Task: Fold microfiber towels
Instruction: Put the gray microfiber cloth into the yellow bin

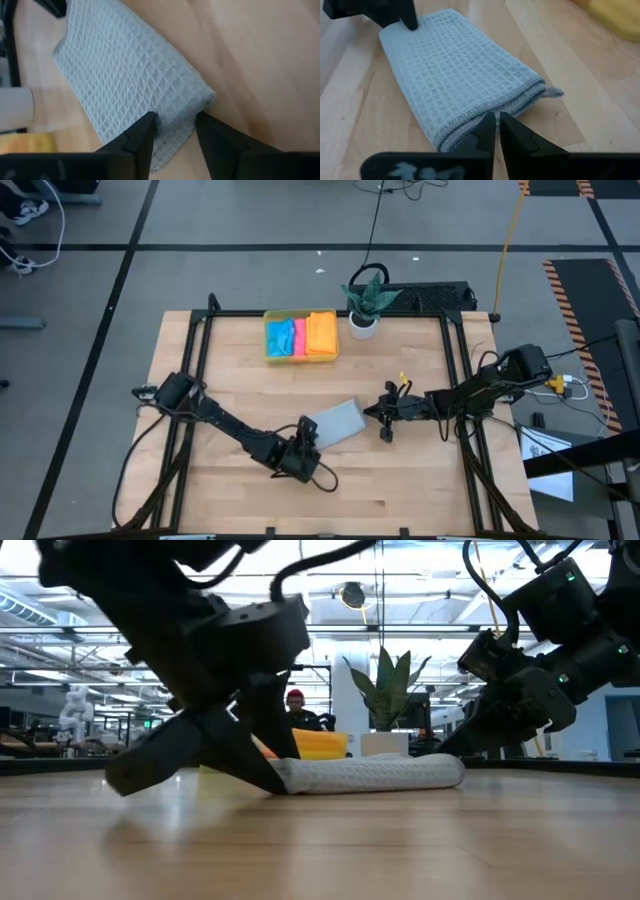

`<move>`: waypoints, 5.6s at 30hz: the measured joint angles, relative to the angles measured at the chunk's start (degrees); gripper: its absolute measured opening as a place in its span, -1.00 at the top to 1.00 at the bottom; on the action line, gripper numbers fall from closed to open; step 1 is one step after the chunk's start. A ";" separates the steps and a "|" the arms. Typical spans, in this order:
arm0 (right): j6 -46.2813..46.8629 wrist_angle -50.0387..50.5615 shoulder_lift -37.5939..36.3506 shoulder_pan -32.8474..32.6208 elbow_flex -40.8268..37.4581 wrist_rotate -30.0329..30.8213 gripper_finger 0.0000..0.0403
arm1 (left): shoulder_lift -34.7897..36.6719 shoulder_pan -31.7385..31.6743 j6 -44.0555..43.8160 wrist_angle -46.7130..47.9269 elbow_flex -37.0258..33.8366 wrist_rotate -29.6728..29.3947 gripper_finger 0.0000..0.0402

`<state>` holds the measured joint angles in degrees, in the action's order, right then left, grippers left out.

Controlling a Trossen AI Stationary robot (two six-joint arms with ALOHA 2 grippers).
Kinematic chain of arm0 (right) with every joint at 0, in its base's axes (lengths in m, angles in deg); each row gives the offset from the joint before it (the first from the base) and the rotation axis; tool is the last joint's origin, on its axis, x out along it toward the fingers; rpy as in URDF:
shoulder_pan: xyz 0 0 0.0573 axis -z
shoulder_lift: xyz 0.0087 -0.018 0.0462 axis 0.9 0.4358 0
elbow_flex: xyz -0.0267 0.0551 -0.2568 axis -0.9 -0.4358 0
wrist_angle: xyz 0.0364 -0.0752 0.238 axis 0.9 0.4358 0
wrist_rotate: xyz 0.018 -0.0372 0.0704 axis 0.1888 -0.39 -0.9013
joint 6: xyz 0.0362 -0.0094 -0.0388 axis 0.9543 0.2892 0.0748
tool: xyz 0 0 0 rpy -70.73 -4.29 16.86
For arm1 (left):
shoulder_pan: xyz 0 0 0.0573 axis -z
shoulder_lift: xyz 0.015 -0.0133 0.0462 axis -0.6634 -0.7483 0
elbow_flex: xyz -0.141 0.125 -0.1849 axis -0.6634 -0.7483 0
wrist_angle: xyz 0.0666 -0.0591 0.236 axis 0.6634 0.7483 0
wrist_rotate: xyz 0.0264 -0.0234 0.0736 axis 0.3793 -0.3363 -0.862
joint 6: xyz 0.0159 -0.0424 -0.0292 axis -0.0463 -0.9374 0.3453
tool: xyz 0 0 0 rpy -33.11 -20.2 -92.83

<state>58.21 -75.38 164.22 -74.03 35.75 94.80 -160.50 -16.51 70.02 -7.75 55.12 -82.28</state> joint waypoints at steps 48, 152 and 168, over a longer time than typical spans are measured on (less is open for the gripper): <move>-20.80 21.97 10.89 -13.18 28.31 13.03 -0.02 | 13.00 -8.44 -16.20 -0.98 -0.24 17.58 0.81; -4.45 20.49 -14.59 -18.01 9.16 11.98 0.08 | 32.57 -29.45 -26.59 34.70 11.48 17.65 0.92; -4.93 0.80 -19.12 -17.93 -1.77 12.07 0.12 | 28.24 -59.54 -12.60 29.87 20.42 4.27 0.92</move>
<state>53.27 -74.57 145.10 -91.96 33.98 106.86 -132.26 -76.05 57.42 22.12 75.54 -78.01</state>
